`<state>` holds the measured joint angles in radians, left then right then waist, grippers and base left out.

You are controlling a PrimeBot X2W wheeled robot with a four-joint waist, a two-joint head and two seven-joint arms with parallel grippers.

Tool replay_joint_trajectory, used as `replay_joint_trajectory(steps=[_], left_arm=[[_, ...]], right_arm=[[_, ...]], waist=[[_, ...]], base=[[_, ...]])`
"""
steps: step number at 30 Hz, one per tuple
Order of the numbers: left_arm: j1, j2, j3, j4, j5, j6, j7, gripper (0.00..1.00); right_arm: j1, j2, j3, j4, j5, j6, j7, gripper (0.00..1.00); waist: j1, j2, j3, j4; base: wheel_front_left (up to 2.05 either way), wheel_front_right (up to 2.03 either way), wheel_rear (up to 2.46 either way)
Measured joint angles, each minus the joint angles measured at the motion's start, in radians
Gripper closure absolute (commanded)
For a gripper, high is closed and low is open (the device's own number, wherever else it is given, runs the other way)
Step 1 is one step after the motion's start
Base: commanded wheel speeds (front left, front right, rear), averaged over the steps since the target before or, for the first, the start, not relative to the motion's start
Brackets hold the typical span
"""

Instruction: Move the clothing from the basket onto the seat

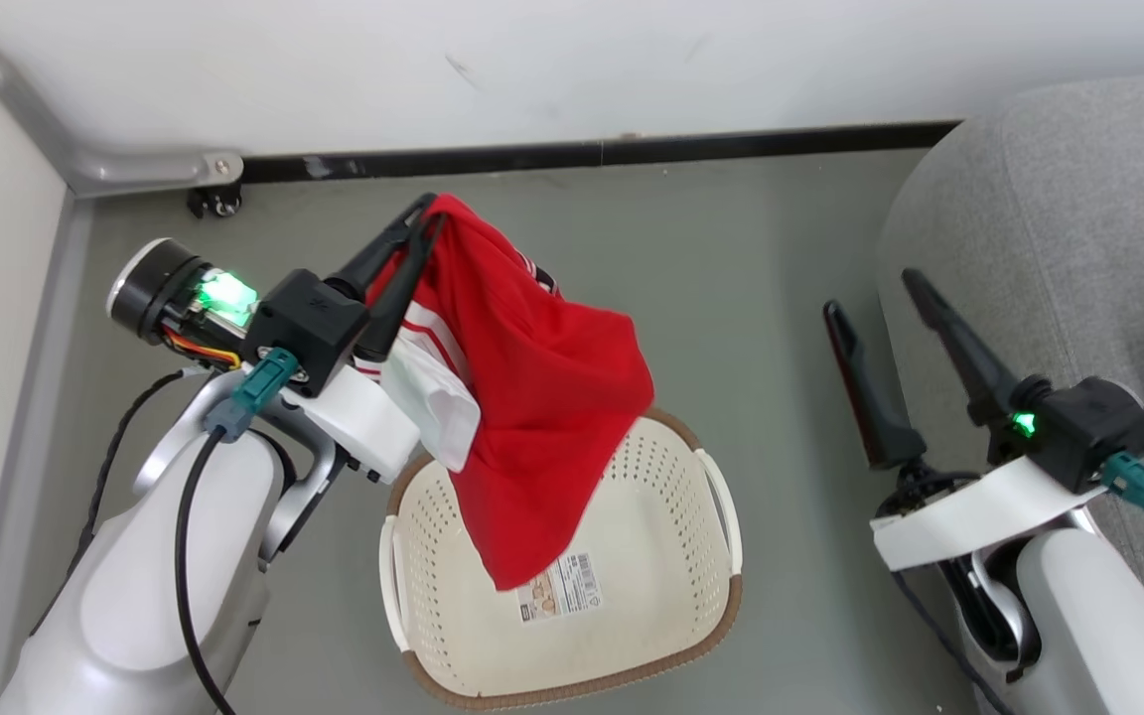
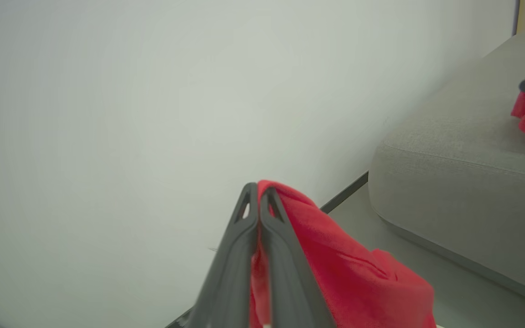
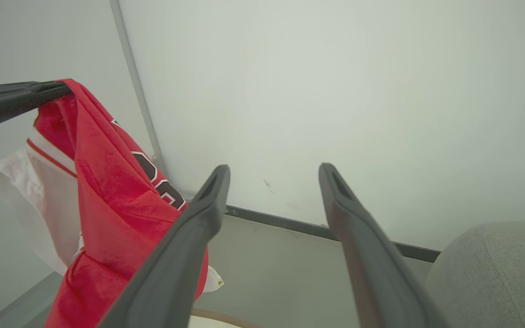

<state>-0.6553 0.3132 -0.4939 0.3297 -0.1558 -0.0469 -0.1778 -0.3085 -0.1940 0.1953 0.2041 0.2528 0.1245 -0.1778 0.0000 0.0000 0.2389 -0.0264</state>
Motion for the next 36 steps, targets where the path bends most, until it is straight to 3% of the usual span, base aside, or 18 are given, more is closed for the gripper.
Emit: replay_joint_trajectory(steps=[7, 12, 20, 36], left_arm=[[-0.003, 0.014, -0.034, -0.038, -0.029, -0.054, 0.058, 1.0], [-0.005, 0.023, -0.063, -0.079, -0.073, -0.072, 0.101, 1.0], [-0.005, 0.043, -0.101, -0.116, -0.133, -0.078, 0.159, 1.0], [-0.046, 0.132, -0.245, -0.25, -0.352, -0.081, 0.253, 1.0]], right_arm=[[0.023, -0.052, 0.095, -0.02, 0.049, 0.0, 0.048, 0.0], [0.022, -0.121, 0.228, -0.066, 0.096, 0.0, 0.105, 0.0], [0.004, -0.228, 0.368, -0.129, 0.178, 0.0, 0.189, 0.0], [-0.007, -0.366, 0.484, -0.197, 0.349, 0.0, 0.258, 0.0]], waist=[[0.0, 0.0, -0.058, 0.003], [0.0, 0.0, -0.103, 0.002], [0.0, 0.0, -0.153, -0.002], [0.0, 0.0, -0.226, -0.02]], base=[[0.0, 0.0, 0.0], [0.0, 0.0, 0.0], [0.0, 0.0, 0.0], [0.0, 0.0, 0.0]])
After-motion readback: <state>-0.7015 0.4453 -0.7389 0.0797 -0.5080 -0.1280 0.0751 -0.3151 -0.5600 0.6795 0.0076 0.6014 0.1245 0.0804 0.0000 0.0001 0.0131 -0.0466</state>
